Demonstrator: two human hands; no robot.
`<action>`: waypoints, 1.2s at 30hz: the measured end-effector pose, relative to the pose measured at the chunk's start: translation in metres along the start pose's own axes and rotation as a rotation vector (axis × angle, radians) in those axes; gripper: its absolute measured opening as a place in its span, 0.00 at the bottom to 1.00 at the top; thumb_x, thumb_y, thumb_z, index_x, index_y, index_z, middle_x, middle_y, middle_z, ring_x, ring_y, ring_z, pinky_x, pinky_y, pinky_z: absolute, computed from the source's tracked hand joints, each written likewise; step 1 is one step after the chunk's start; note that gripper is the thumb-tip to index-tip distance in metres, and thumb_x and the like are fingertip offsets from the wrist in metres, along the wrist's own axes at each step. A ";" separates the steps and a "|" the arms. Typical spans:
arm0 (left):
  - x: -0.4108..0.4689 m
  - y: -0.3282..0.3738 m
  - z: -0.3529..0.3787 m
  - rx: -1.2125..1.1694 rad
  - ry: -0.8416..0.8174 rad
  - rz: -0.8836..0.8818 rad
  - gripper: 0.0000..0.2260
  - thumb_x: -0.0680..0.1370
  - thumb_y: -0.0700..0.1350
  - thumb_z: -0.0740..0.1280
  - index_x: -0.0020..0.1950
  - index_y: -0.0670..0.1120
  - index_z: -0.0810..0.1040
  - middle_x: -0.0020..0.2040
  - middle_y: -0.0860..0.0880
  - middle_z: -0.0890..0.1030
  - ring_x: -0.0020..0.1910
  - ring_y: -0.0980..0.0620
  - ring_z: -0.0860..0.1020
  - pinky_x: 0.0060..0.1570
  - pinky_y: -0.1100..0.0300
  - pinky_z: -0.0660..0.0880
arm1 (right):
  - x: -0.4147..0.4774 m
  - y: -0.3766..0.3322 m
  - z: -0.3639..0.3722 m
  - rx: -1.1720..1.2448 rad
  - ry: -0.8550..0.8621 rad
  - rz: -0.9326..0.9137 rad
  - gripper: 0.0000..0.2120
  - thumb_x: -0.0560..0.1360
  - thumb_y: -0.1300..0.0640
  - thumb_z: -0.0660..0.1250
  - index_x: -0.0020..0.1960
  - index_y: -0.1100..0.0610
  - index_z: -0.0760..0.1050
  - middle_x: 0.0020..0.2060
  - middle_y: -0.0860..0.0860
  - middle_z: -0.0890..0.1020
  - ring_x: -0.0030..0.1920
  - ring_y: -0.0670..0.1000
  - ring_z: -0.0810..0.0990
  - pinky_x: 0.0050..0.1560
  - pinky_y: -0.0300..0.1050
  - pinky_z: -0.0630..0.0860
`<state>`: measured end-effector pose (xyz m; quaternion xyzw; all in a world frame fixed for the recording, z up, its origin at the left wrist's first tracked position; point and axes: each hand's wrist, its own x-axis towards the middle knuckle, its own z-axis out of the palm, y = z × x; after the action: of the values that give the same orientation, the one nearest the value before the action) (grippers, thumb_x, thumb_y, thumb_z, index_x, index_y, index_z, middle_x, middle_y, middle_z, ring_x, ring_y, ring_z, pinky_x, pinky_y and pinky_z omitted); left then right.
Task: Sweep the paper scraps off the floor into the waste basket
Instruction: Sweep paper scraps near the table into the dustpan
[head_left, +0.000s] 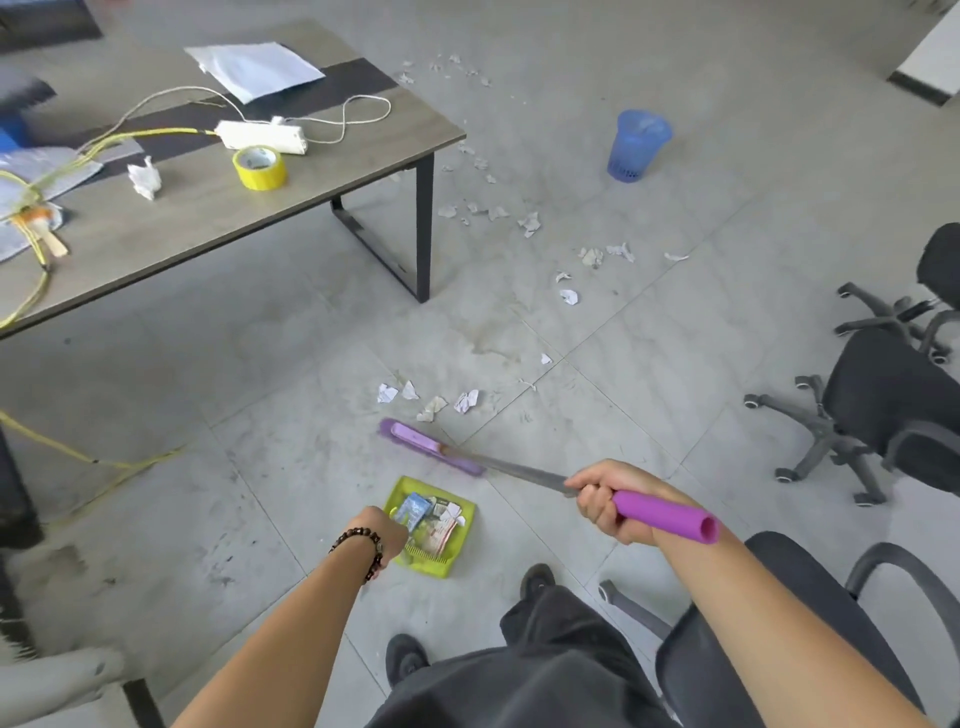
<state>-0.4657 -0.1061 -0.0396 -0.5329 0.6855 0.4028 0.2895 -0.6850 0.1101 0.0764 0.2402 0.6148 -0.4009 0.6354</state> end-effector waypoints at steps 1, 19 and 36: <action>0.001 -0.001 0.001 -0.009 -0.025 -0.014 0.12 0.76 0.39 0.61 0.33 0.43 0.67 0.26 0.46 0.70 0.21 0.49 0.67 0.23 0.62 0.66 | 0.003 0.000 0.007 -0.002 0.001 -0.025 0.06 0.79 0.58 0.63 0.45 0.56 0.68 0.23 0.45 0.67 0.16 0.40 0.66 0.14 0.31 0.64; 0.057 0.094 -0.071 -0.224 -0.008 -0.152 0.05 0.74 0.38 0.59 0.38 0.45 0.68 0.27 0.48 0.61 0.23 0.51 0.55 0.25 0.66 0.54 | 0.101 -0.192 0.030 -0.480 0.187 -0.430 0.12 0.76 0.60 0.63 0.35 0.63 0.72 0.18 0.54 0.73 0.18 0.50 0.70 0.24 0.37 0.67; 0.084 0.127 -0.117 -0.124 0.120 -0.173 0.07 0.74 0.43 0.63 0.49 0.48 0.78 0.28 0.50 0.70 0.23 0.50 0.67 0.22 0.67 0.63 | 0.221 -0.235 0.042 -1.207 0.194 -0.187 0.20 0.74 0.60 0.52 0.64 0.53 0.69 0.45 0.59 0.81 0.27 0.55 0.75 0.28 0.40 0.72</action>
<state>-0.6068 -0.2353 -0.0189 -0.6300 0.6270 0.3853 0.2481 -0.8663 -0.1030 -0.0891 -0.1810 0.8066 -0.0126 0.5626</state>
